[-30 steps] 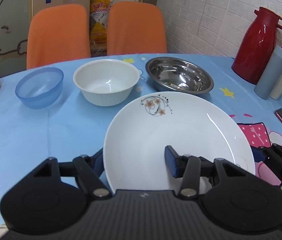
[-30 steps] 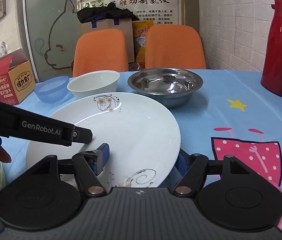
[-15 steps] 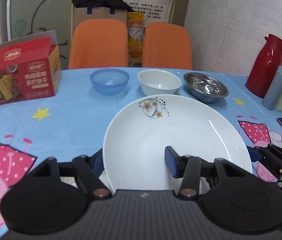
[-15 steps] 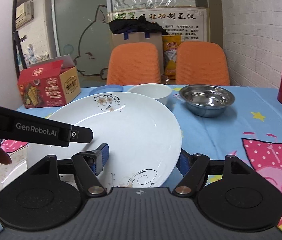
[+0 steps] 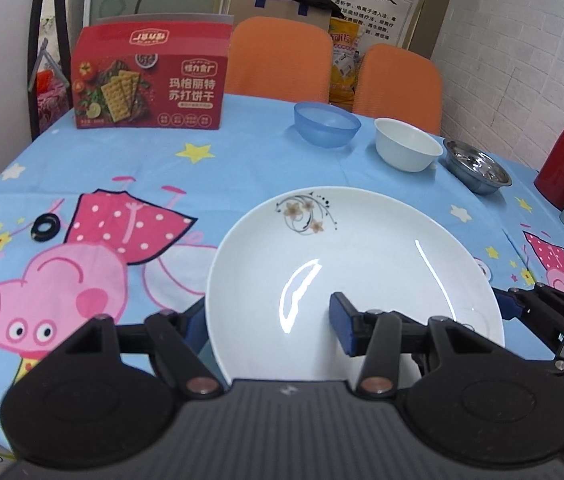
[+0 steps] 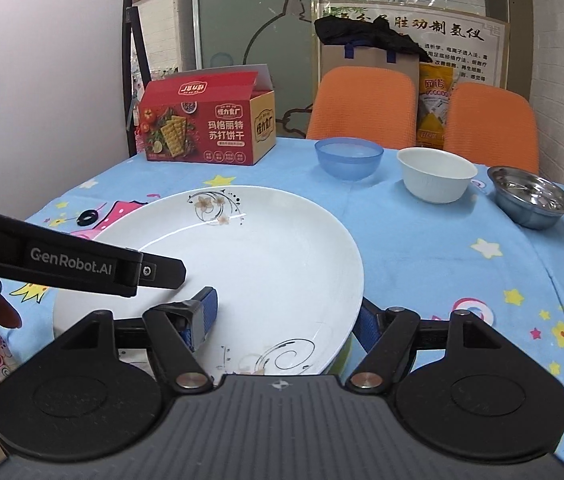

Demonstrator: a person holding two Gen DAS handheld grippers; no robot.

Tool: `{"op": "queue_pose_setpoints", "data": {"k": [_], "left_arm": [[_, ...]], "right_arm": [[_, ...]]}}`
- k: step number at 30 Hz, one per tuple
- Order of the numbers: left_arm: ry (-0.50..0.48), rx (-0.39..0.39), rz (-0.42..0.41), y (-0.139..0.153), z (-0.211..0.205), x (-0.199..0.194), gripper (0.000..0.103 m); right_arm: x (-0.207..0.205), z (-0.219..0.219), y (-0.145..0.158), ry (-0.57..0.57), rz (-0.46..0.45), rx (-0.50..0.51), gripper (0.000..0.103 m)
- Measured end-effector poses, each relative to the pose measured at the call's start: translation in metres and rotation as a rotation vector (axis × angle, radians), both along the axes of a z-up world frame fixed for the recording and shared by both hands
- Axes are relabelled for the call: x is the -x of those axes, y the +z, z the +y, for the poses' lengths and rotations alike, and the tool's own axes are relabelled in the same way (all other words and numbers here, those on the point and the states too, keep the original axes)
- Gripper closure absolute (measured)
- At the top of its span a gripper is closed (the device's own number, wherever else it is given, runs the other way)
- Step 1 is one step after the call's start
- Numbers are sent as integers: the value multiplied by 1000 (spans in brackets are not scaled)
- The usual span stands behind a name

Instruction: Organize plates and bowls

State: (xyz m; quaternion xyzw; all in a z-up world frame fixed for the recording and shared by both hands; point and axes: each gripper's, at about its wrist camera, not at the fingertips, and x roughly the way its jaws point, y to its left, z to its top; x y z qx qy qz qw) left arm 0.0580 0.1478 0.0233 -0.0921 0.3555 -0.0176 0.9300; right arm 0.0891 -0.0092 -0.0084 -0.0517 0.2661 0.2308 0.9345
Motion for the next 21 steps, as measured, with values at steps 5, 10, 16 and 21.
{"op": "queue_pose_setpoints", "data": {"k": [5,10,16,21], "left_arm": [[-10,11,-17,-3,4,1,52],[-10,52,0,-9,11,0,52],[-14,74,-13,-12,15,2,50],[-3,40,-146,20,17,13,45]], "right_arm": [[0,6,-2,4,2,12,0],[0,12,-3,6,2,27,0],[2,19,-6,13,-6,62,0],[5,10,2,-32,-86,49,0]]}}
